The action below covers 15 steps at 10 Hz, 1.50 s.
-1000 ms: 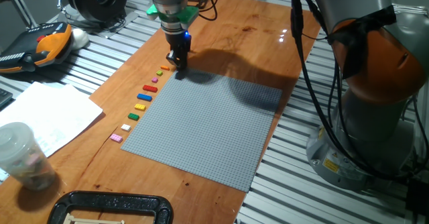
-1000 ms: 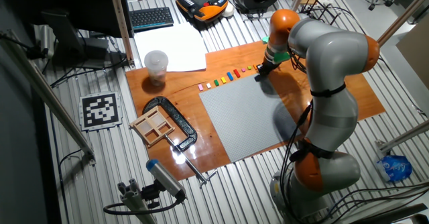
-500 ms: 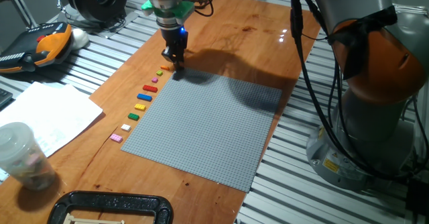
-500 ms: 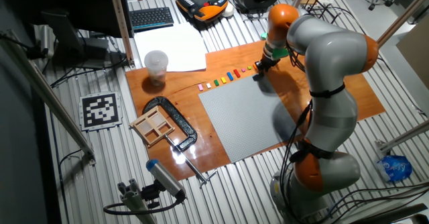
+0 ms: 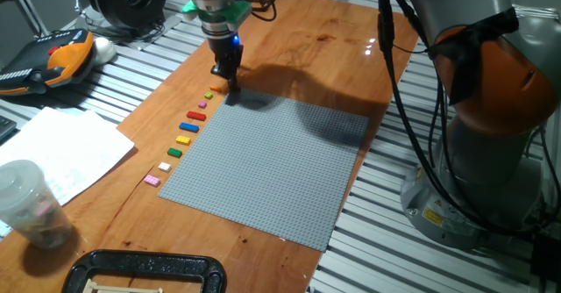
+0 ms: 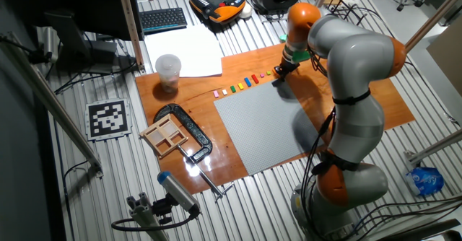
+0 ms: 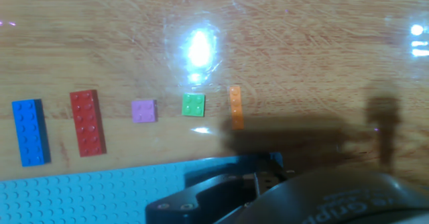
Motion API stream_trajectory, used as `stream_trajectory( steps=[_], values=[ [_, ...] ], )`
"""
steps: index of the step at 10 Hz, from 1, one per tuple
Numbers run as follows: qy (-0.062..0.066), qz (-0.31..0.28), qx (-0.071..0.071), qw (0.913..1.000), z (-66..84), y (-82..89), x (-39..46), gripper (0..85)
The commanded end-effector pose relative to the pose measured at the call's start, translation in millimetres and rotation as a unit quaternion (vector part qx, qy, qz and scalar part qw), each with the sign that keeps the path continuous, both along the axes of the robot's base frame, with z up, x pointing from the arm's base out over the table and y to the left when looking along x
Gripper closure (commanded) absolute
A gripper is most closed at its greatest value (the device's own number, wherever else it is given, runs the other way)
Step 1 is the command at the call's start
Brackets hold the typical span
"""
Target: Build with small Lego blocks
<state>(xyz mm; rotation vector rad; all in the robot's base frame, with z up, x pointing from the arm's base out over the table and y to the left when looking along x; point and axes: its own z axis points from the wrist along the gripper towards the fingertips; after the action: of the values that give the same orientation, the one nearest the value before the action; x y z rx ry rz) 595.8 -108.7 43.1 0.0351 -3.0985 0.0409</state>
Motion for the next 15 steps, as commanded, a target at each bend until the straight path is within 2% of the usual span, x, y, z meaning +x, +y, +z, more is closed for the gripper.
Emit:
stream_trajectory(
  steps=[1,4,8,11,15],
  values=[
    [-0.001,0.001,-0.001,1.0,-1.0,0.4,-0.3,85.0],
    [-0.004,0.006,-0.005,1.0,-5.7,0.2,-1.6,85.0],
    [-0.007,0.007,-0.002,0.9999,-12.3,-2.2,-3.2,85.0],
    [0.008,-0.006,0.002,1.0,-3.9,0.7,-1.4,85.0],
    [0.011,-0.008,-0.001,0.9999,2.7,0.0,-0.2,85.0]
  ],
)
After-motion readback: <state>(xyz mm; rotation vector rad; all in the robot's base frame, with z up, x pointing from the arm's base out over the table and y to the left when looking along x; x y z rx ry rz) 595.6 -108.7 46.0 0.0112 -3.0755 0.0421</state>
